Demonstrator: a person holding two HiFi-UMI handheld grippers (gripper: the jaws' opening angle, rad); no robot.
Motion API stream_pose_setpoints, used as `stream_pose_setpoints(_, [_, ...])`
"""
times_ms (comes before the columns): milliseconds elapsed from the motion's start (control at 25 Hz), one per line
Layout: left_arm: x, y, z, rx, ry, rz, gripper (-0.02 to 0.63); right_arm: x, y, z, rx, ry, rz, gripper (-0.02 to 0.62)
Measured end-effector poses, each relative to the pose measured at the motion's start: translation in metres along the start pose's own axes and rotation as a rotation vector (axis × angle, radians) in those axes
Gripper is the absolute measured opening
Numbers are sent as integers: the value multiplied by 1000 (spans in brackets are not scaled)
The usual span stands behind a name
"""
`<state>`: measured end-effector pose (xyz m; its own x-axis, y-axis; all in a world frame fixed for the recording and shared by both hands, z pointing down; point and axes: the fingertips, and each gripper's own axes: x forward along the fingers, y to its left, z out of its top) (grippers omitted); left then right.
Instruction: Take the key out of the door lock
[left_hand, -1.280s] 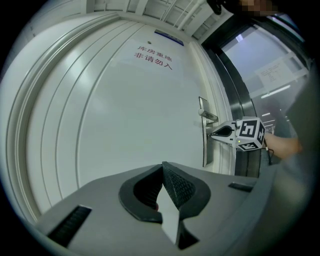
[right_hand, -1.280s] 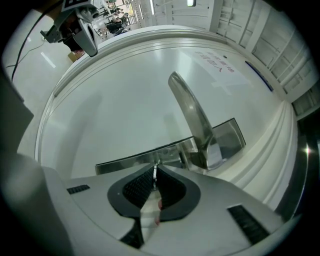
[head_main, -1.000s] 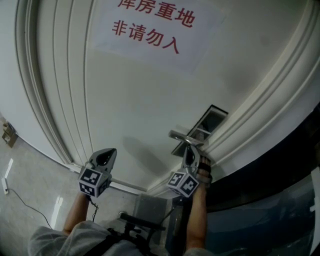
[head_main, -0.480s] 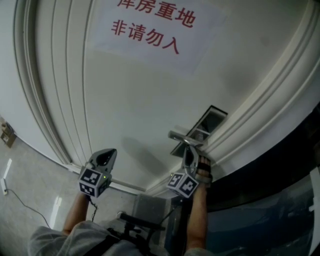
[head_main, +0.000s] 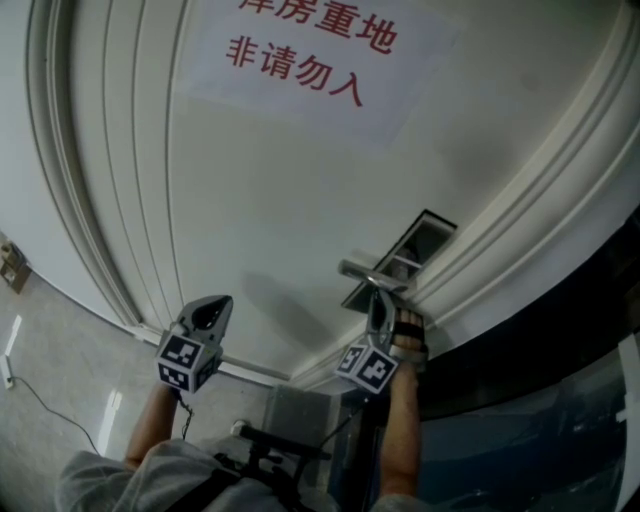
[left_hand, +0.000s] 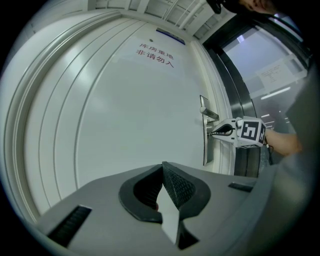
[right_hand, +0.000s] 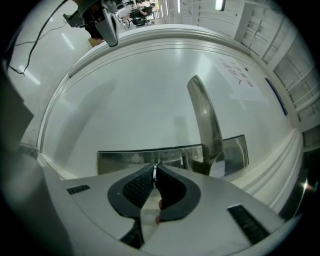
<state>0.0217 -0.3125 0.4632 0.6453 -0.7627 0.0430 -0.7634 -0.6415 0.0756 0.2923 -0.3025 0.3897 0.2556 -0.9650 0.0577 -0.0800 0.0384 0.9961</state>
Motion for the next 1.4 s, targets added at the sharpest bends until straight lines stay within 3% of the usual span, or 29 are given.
stream_pose_setpoints(400, [-1, -1, 1, -1, -9, -10, 8, -3, 0, 0, -43, 7, 5, 23])
stream_pose_setpoints(1400, [-13, 0, 1, 11, -6, -3, 8, -10, 1, 0, 1, 5, -6, 23])
